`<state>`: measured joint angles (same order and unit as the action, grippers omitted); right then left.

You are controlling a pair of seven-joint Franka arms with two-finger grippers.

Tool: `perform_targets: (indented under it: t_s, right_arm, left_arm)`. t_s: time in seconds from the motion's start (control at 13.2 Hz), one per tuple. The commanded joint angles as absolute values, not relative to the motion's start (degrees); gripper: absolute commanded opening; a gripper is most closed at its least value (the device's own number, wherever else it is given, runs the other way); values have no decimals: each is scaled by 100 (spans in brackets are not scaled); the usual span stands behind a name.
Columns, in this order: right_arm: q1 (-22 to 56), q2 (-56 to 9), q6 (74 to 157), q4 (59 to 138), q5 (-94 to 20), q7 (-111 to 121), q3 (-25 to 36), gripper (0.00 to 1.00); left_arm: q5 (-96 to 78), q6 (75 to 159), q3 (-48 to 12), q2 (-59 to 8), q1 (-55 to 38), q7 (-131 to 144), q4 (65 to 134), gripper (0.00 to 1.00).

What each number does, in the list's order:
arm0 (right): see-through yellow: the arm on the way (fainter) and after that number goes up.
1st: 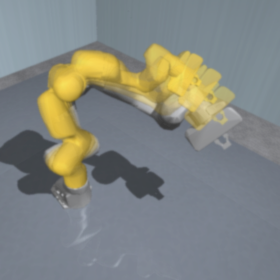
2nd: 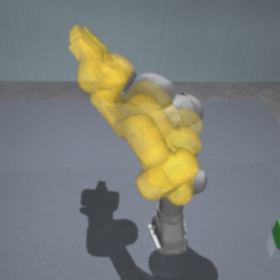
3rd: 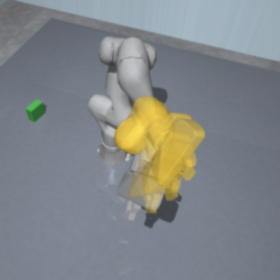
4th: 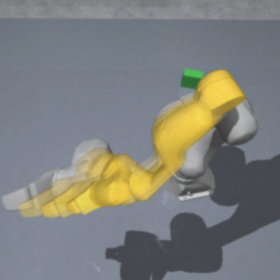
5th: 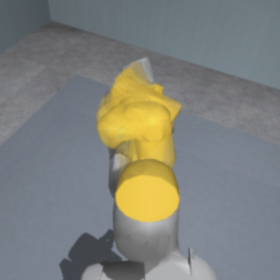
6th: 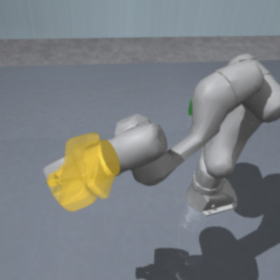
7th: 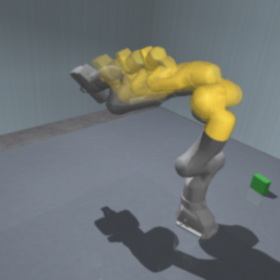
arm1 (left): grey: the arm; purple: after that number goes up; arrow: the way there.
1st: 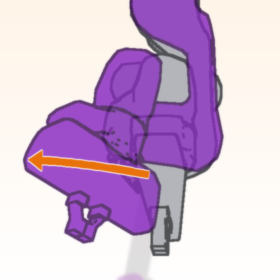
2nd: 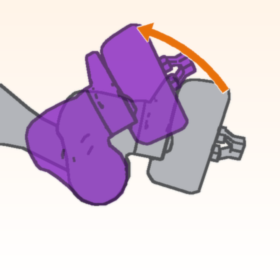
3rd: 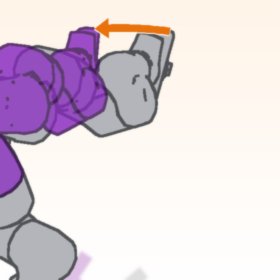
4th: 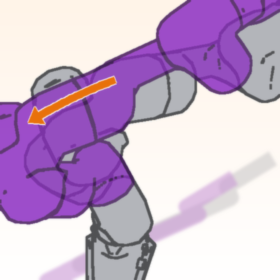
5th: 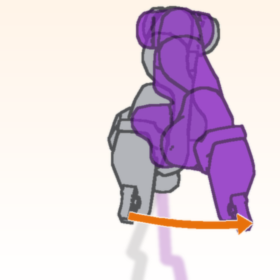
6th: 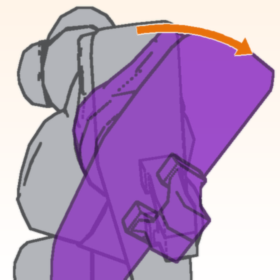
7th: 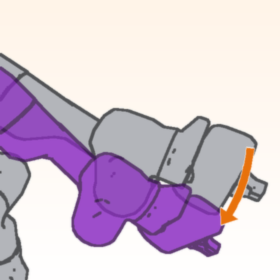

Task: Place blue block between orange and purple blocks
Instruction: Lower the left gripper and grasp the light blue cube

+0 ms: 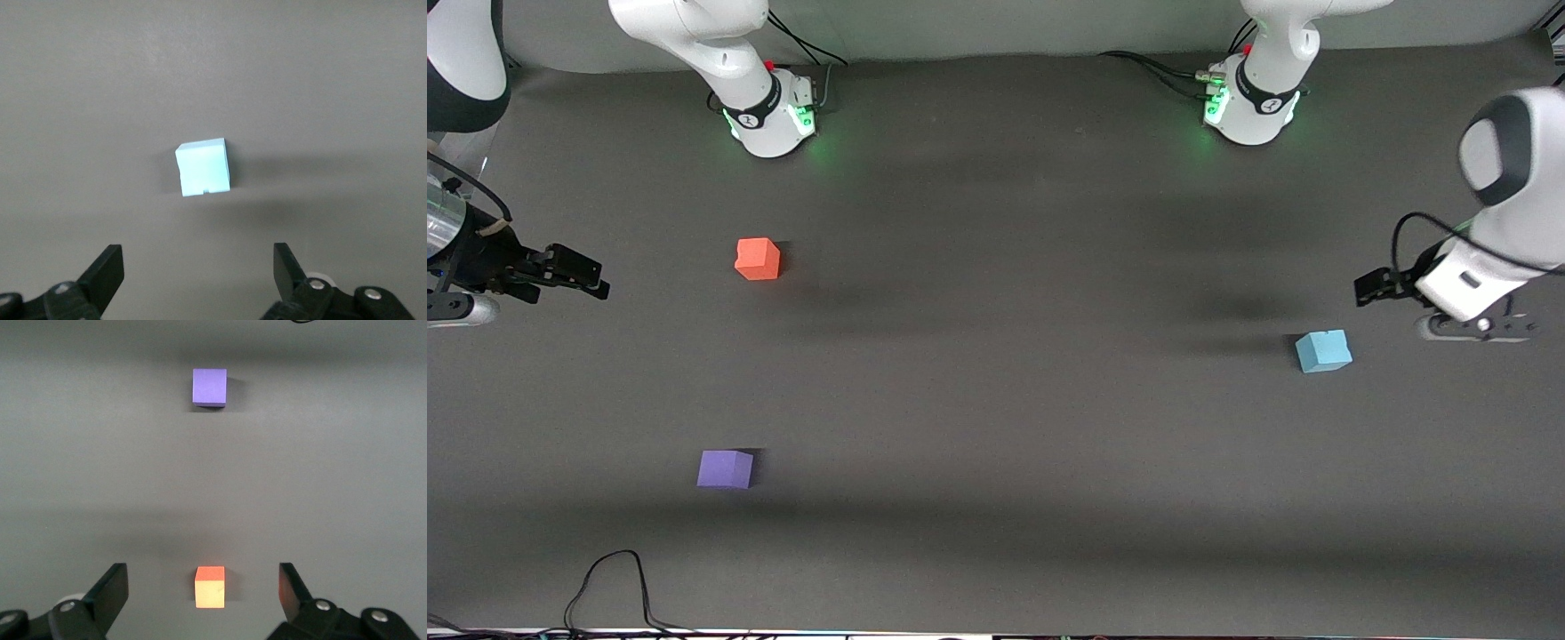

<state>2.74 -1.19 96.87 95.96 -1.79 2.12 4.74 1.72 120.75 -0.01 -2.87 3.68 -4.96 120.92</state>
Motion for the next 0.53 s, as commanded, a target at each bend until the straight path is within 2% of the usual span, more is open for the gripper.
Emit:
perform_targets:
  t_s: [0.0, 0.45]
  right_arm:
    - [316, -70, 9765, 9642, -281, 229, 536, 100]
    - [316, -70, 9765, 9642, -281, 229, 536, 100]
  left_arm:
    - [246, 12751, -18, -570, 483, -589, 12374, 100]
    - [246, 14833, -18, -1458, 563, -580, 13068, 100]
